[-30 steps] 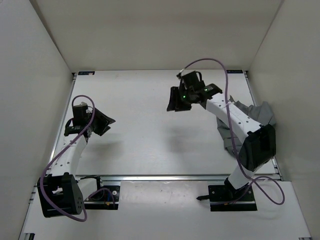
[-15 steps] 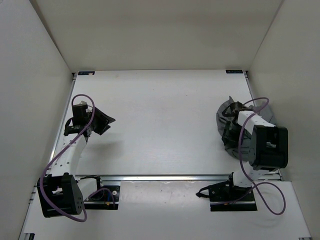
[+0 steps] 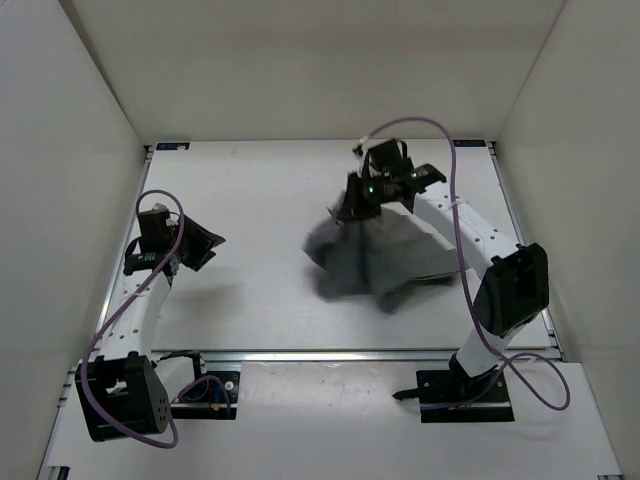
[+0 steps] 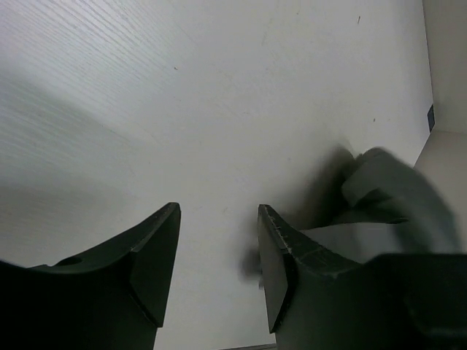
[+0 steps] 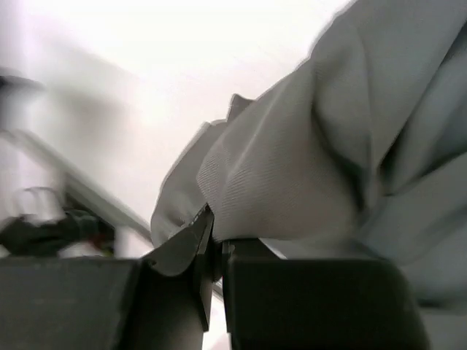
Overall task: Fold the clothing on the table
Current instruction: Move the skirt to the center of the board, then flatten the skirt out
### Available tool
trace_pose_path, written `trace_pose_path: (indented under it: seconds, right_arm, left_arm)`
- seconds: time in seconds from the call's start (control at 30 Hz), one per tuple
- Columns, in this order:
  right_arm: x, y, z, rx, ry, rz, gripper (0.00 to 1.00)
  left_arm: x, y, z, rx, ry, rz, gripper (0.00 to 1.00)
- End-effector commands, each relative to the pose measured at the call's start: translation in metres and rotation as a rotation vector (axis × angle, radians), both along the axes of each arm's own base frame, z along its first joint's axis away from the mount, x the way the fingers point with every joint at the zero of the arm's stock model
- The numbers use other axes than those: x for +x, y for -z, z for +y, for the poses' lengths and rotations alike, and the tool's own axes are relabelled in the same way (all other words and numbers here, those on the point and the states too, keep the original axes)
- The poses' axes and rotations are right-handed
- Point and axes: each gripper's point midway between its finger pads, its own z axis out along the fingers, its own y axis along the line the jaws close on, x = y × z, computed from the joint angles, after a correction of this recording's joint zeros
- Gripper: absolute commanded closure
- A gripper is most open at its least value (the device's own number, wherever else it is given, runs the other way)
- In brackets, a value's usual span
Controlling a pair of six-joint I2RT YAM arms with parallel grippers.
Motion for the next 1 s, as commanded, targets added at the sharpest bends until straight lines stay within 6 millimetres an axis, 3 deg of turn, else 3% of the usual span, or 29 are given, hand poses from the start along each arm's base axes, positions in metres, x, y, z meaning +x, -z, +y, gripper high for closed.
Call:
trace_pose_path:
  seconds: [0.0, 0.07, 0.1, 0.13, 0.17, 0.27, 0.33, 0.37, 0.43, 0.47, 0.5, 0.53, 0.6, 0.63, 0.67, 0.73, 0.77, 0.83, 0.87, 0.9, 0.93, 0.97]
  right_arm:
    - [0.019, -0.127, 0.045, 0.330, -0.103, -0.135, 1.00]
    - [0.031, -0.169, 0.036, 0.411, -0.104, -0.192, 1.00]
    - [0.027, -0.182, 0.032, 0.437, -0.107, -0.198, 1.00]
    - [0.029, -0.172, 0.022, 0.428, -0.082, -0.173, 1.00]
    - [0.030, -0.180, 0.010, 0.432, -0.062, -0.212, 1.00]
    - [0.009, -0.137, -0.020, 0.464, -0.012, -0.109, 1.00]
    - [-0.023, -0.066, -0.041, 0.459, 0.049, 0.052, 1.00]
    - [-0.030, -0.060, -0.047, 0.478, 0.047, 0.035, 0.99]
    - [-0.064, 0.002, -0.068, 0.412, 0.104, 0.144, 0.88]
    - [-0.067, 0.023, -0.084, 0.347, 0.160, 0.164, 0.71]
    - [-0.083, 0.048, -0.099, 0.283, 0.193, 0.227, 0.59]
    - [-0.093, 0.071, -0.117, 0.162, 0.254, 0.264, 0.54]
    - [-0.094, 0.092, -0.161, -0.077, 0.375, 0.253, 0.42]
    - [-0.092, 0.083, -0.170, -0.115, 0.400, 0.218, 0.41]
    - [-0.089, 0.081, -0.178, -0.168, 0.429, 0.191, 0.34]
    - [-0.077, 0.057, -0.176, -0.174, 0.440, 0.072, 0.34]
    - [-0.069, 0.042, -0.171, -0.148, 0.444, 0.005, 0.34]
    - [-0.068, 0.031, -0.144, -0.098, 0.399, -0.038, 0.35]
    - [-0.068, 0.026, -0.131, -0.048, 0.374, -0.049, 0.36]
    - [-0.076, 0.032, -0.115, -0.038, 0.328, -0.036, 0.36]
    - [-0.078, 0.027, -0.094, 0.003, 0.283, -0.045, 0.35]
    - [-0.084, 0.033, -0.079, 0.019, 0.251, -0.026, 0.36]
  left_arm:
    - [0.003, -0.026, 0.015, 0.052, -0.035, -0.060, 0.42]
    - [0.003, -0.033, 0.022, 0.086, -0.055, -0.061, 0.42]
    - [0.003, -0.036, 0.025, 0.093, -0.066, -0.060, 0.42]
    - [0.004, -0.039, 0.027, 0.104, -0.072, -0.068, 0.42]
    - [0.003, -0.038, 0.027, 0.105, -0.073, -0.064, 0.41]
    - [0.002, -0.038, 0.029, 0.099, -0.091, -0.070, 0.42]
    - [0.002, -0.039, 0.029, 0.100, -0.089, -0.075, 0.41]
    - [0.002, -0.036, 0.030, 0.111, -0.092, -0.070, 0.42]
    - [0.001, -0.034, 0.031, 0.125, -0.092, -0.065, 0.42]
    - [0.001, -0.035, 0.028, 0.115, -0.087, -0.068, 0.41]
    - [0.002, -0.034, 0.027, 0.114, -0.081, -0.075, 0.41]
    - [0.001, -0.029, 0.024, 0.103, -0.069, -0.062, 0.41]
    - [0.003, -0.025, 0.010, 0.107, -0.013, -0.064, 0.42]
    - [0.008, -0.027, 0.002, 0.113, 0.016, -0.077, 0.42]
    - [0.012, -0.029, -0.010, 0.121, 0.059, -0.080, 0.42]
    - [0.019, -0.026, -0.052, 0.106, 0.185, -0.068, 0.43]
    - [0.030, -0.031, -0.063, 0.100, 0.213, -0.081, 0.43]
    - [0.041, -0.032, -0.101, 0.111, 0.298, -0.077, 0.41]
    - [0.056, -0.036, -0.114, 0.108, 0.319, -0.087, 0.40]
    - [0.066, -0.052, -0.131, 0.112, 0.353, -0.126, 0.40]
    - [0.073, -0.038, -0.143, 0.124, 0.378, -0.090, 0.38]
    - [0.087, -0.036, -0.157, 0.138, 0.402, -0.078, 0.38]
